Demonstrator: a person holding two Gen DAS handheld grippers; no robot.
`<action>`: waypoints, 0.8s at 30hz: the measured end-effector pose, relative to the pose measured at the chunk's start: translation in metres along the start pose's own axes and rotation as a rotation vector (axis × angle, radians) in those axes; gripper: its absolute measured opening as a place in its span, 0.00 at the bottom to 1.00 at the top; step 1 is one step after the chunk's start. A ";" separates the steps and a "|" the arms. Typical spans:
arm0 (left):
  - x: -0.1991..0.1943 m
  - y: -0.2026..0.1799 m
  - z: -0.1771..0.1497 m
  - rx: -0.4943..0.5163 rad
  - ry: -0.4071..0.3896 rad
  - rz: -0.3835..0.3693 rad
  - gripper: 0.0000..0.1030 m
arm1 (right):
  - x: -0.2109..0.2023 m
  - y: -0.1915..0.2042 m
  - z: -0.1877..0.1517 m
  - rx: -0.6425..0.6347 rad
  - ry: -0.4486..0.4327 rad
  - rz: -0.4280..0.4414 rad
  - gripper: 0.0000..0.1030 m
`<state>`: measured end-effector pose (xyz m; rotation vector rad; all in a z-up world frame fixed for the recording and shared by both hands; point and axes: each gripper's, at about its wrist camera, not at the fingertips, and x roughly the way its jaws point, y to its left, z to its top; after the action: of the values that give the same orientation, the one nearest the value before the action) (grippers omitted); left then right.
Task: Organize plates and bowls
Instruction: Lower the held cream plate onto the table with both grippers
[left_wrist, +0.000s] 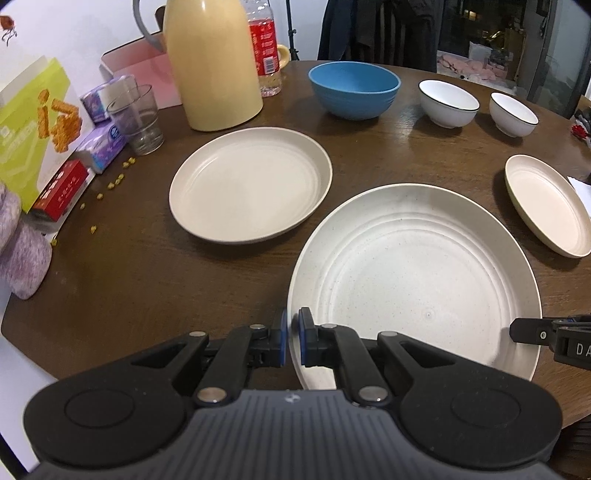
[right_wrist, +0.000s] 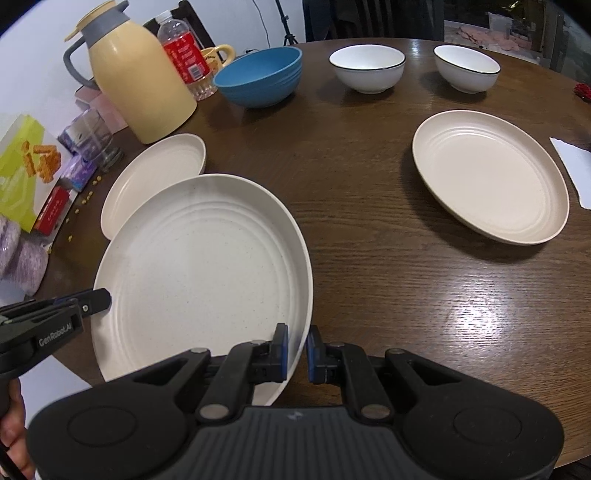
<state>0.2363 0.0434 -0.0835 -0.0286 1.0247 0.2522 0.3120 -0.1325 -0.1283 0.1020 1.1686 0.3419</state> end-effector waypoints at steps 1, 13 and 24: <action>0.001 0.001 -0.001 -0.003 0.002 0.001 0.07 | 0.001 0.001 -0.001 -0.006 0.008 0.001 0.09; 0.010 0.012 -0.013 -0.032 0.035 0.014 0.07 | 0.015 0.011 -0.003 -0.041 0.045 0.002 0.09; 0.022 0.017 -0.015 -0.048 0.064 0.018 0.07 | 0.031 0.014 0.001 -0.063 0.081 0.008 0.10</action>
<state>0.2309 0.0623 -0.1086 -0.0713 1.0829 0.2943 0.3209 -0.1089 -0.1516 0.0377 1.2362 0.3929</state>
